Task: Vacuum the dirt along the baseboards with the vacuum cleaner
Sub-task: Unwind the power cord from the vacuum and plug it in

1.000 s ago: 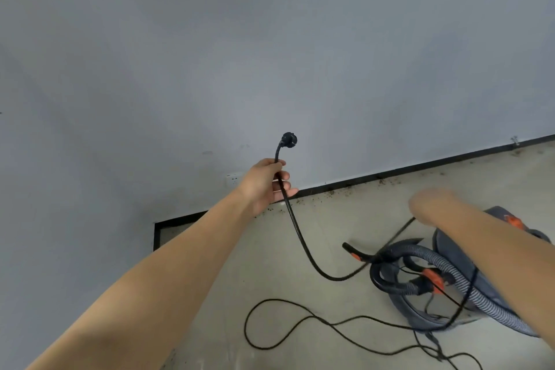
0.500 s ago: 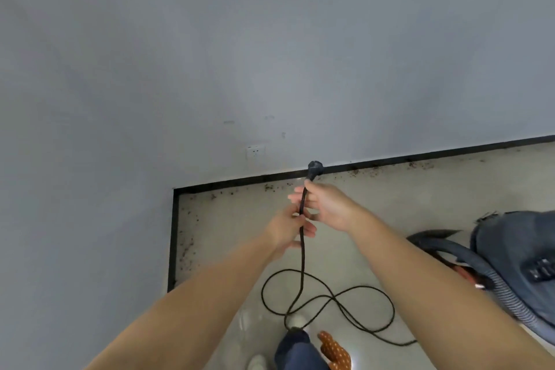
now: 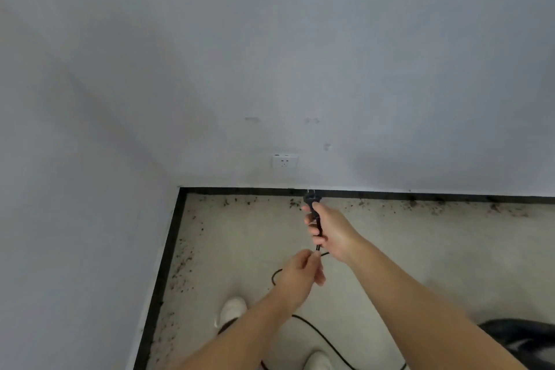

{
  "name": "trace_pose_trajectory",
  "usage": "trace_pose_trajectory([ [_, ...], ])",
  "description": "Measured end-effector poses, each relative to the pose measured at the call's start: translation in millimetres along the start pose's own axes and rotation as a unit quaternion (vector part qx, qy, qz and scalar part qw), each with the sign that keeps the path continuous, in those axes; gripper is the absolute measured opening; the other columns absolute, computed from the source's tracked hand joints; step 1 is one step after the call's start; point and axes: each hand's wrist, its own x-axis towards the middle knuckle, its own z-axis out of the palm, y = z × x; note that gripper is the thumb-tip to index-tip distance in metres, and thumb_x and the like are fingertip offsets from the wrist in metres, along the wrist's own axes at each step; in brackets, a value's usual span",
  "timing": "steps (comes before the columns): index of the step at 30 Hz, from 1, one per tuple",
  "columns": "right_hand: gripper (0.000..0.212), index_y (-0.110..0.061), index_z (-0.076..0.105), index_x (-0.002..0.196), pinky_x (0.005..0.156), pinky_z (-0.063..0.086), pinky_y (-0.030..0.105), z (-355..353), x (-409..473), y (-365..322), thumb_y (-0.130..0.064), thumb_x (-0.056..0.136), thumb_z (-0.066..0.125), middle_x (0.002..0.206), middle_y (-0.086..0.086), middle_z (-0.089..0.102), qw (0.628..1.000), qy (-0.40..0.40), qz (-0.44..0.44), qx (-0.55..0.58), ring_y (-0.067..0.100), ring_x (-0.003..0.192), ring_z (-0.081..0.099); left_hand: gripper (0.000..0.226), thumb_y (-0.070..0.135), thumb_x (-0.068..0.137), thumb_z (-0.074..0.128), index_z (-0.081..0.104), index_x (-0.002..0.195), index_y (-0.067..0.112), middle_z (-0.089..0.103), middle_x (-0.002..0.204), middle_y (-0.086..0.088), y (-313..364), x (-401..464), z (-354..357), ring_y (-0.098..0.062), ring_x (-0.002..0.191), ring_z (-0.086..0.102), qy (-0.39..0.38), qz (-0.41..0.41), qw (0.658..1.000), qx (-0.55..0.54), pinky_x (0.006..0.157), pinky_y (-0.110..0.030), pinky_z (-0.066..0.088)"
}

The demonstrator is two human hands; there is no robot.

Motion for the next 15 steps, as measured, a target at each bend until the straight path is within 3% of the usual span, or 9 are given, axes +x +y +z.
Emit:
trace_pose_trajectory([
  [3, 0.032, -0.013, 0.057, 0.098, 0.040, 0.019, 0.019, 11.2, 79.3, 29.3, -0.034, 0.105, 0.034, 0.065, -0.001, 0.042, 0.998, 0.005, -0.014, -0.058, 0.008, 0.047, 0.026, 0.039, 0.024, 0.104, 0.035, 0.047, 0.068, 0.015, 0.054, 0.062, 0.003, -39.6, 63.4, -10.3, 0.001, 0.049, 0.045, 0.019, -0.001, 1.000, 0.015, 0.059, -0.015, 0.038],
  [8, 0.029, -0.014, 0.054, 0.092, 0.041, 0.024, 0.018, 21.7, 194.0, 52.0, -0.030, 0.106, 0.035, 0.070, -0.001, 0.045, 0.997, 0.027, -0.044, -0.052, 0.008, 0.052, 0.033, 0.038, 0.029, 0.103, 0.037, 0.048, 0.070, 0.015, 0.050, 0.059, 0.002, -107.0, 162.3, -34.2, -0.006, 0.051, 0.043, 0.047, -0.022, 0.999, 0.014, 0.056, -0.021, 0.036],
  [13, 0.029, -0.020, 0.053, 0.090, 0.048, 0.026, 0.020, 31.5, 279.0, 44.4, -0.030, 0.106, 0.031, 0.073, -0.003, 0.046, 0.990, 0.068, -0.089, -0.087, 0.007, 0.054, 0.033, 0.043, 0.034, 0.102, 0.037, 0.048, 0.065, 0.015, 0.048, 0.054, 0.003, -162.1, 204.1, -36.1, -0.003, 0.043, 0.042, 0.016, -0.071, 0.997, -0.018, 0.054, -0.018, 0.040],
  [15, 0.029, -0.019, 0.052, 0.089, 0.043, 0.024, 0.018, 36.7, 304.4, 42.1, -0.029, 0.106, 0.031, 0.072, -0.004, 0.044, 0.991, 0.056, -0.094, -0.077, 0.007, 0.049, 0.028, 0.046, 0.035, 0.102, 0.037, 0.046, 0.062, 0.014, 0.046, 0.048, 0.006, -178.7, 212.7, -32.6, -0.001, 0.037, 0.040, -0.004, -0.099, 0.994, -0.051, 0.054, -0.019, 0.045],
])
